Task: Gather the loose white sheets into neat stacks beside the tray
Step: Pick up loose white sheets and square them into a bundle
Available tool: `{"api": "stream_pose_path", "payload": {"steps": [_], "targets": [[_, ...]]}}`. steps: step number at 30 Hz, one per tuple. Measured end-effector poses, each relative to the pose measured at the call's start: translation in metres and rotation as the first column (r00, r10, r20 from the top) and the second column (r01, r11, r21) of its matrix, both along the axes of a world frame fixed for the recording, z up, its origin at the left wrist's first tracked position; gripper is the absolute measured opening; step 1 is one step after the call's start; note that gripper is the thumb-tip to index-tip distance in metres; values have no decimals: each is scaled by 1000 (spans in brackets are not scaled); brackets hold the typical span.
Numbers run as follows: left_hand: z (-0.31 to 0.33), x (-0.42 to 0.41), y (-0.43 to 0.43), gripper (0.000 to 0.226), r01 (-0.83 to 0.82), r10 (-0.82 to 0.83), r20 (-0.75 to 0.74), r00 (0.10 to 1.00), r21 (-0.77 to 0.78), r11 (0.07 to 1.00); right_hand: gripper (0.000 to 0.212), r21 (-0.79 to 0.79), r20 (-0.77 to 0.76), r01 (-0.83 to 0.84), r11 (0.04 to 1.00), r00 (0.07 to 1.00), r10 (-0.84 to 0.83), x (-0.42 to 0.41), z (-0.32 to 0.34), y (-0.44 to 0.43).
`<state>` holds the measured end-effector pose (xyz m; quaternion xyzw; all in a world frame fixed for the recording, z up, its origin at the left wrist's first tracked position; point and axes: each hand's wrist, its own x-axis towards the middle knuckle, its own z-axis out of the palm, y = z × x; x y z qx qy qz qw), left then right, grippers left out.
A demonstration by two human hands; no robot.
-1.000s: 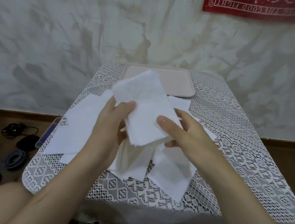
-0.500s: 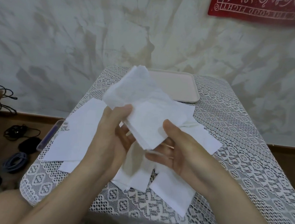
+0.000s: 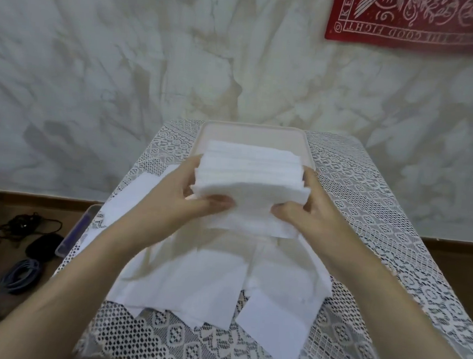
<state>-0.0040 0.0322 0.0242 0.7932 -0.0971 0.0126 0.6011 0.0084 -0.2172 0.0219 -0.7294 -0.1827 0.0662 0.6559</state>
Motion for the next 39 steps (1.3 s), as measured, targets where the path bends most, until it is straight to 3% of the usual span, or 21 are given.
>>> {"api": "stream_pose_path", "payload": {"steps": [2,5,8,10,15,17,20,22,25,27,29,31,35,37,39], "targets": [[-8,0,-4,75,-10,10,-1,1000,15,1000,71,-95,9,-7,995,1000,8,0,-18,9],[-28,-6,-13,71,29,-29,7,1000,-52,998,88,-117,50,77,990,996,-71,-1,-39,23],[-36,-4,-16,66,-2,9,49,999,-145,989,89,-71,120,131,989,985,-122,9,-38,27],[-38,-2,-11,65,1,7,77,997,-99,995,88,-81,158,131,988,980,-117,14,-36,29],[-37,1,0,90,-1,-1,47,999,41,999,83,-126,143,101,987,986,-83,17,-38,29],[-35,1,1,84,7,-9,58,998,48,999,81,-134,112,52,990,993,-37,18,-35,25],[-28,-2,-6,54,-16,13,57,998,52,999,74,-216,80,-20,976,996,38,17,-24,17],[-25,-2,-5,43,-42,42,31,999,-26,999,65,-261,87,-20,965,995,44,18,-12,12],[-22,-4,-2,58,-56,41,-63,997,-262,963,56,-69,10,30,997,1000,-29,11,-2,14],[-24,-5,-6,64,-47,16,-85,996,-377,925,58,92,-134,100,991,987,-87,2,-9,20],[-24,-5,-14,58,-32,-15,-100,995,-454,890,64,123,-243,128,984,965,-95,-8,-17,26],[-19,-5,-21,59,-65,1,-127,992,-504,861,64,95,-259,111,989,962,-83,-13,-20,26],[-8,-1,-15,62,-61,36,-67,997,-422,905,75,109,-300,6,994,953,27,-8,-14,12],[-6,-2,-14,74,-29,8,-62,998,-343,939,89,108,-319,-72,992,942,103,-7,-10,8],[-8,-4,-16,82,-31,7,-88,996,-280,959,86,87,-323,-114,990,937,137,-8,-6,8]]}}
